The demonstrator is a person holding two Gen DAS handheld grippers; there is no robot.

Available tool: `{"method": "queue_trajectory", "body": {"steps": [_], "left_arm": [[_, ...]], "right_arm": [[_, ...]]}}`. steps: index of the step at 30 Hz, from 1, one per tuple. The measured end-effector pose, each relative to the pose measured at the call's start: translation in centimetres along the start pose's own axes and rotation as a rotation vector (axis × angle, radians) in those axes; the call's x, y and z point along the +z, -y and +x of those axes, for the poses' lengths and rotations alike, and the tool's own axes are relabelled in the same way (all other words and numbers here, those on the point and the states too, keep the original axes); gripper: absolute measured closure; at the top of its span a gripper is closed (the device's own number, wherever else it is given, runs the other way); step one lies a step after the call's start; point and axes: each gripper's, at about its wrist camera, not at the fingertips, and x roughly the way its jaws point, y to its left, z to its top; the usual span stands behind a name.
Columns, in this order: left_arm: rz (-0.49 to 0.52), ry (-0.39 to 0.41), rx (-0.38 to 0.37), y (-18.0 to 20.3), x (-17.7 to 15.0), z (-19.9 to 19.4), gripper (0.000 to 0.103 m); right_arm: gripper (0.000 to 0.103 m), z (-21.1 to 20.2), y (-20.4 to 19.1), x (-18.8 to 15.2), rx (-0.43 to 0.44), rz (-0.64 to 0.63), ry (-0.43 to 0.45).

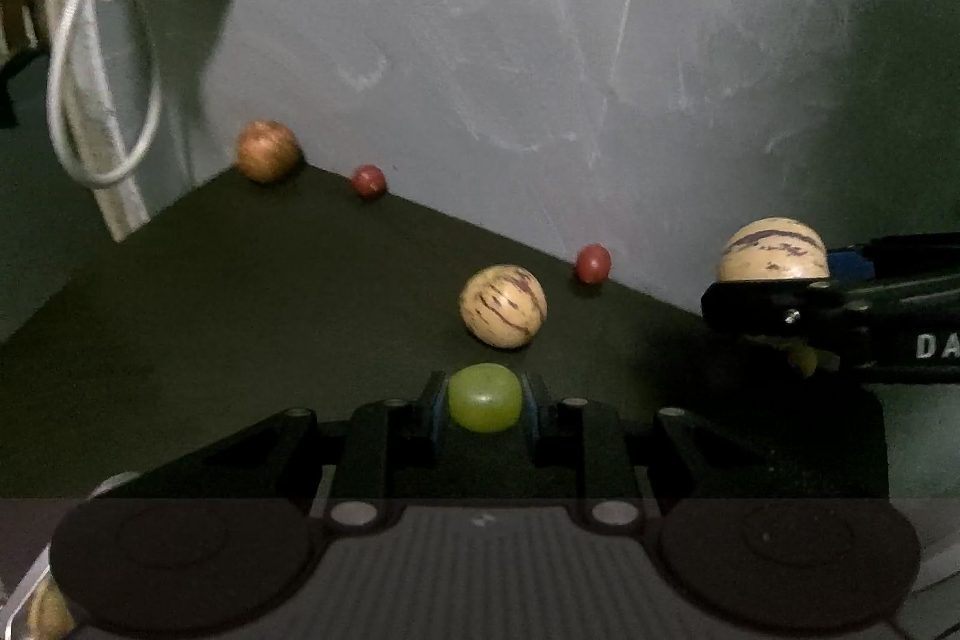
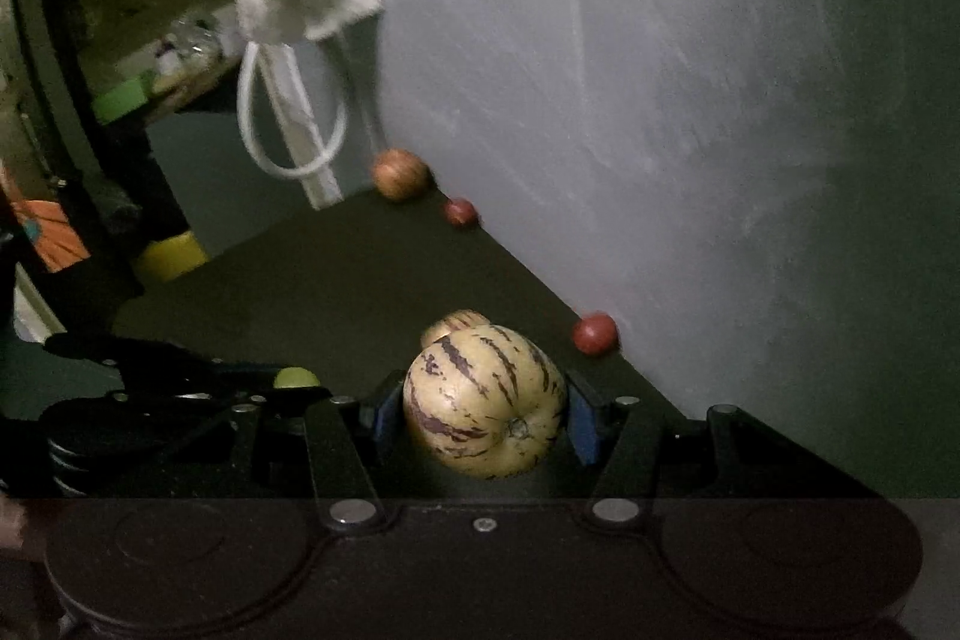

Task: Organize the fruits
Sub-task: 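Grasp a green grape with the left tool while the right tool grasps a striped melon, then carry the grape with the left tool while the right tool carries the melon over the tray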

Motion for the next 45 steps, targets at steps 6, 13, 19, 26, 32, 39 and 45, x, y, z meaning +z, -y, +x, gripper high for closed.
{"method": "queue_trajectory", "body": {"steps": [6,13,19,26,32,39,45], "left_arm": [[-0.046,0.063,0.060,-0.9,-0.3,-4.5,0.076],[-0.106,0.129,0.153,-2.4,-1.4,-10.0,0.076],[-0.154,0.158,0.231,-3.9,-3.1,-14.2,0.076],[-0.193,0.166,0.300,-4.6,-5.7,-17.9,0.076],[-0.228,0.174,0.344,-5.1,-7.9,-20.4,0.076],[-0.286,0.160,0.374,-5.8,-10.9,-21.8,0.076],[-0.330,0.123,0.370,-6.2,-13.6,-21.7,0.076]], "right_arm": [[0.047,-3.4,-2.8,1.4,0.063,-0.051,0.056],[0.047,-6.6,-6.4,2.2,0.160,-0.121,0.103],[0.047,-8.7,-9.8,2.8,0.249,-0.182,0.135],[0.047,-10.4,-13.1,2.7,0.336,-0.225,0.157],[0.047,-11.1,-15.6,2.2,0.398,-0.272,0.153],[0.047,-10.8,-17.3,1.3,0.435,-0.307,0.122],[0.047,-9.5,-18.4,0.2,0.449,-0.333,0.075]]}}
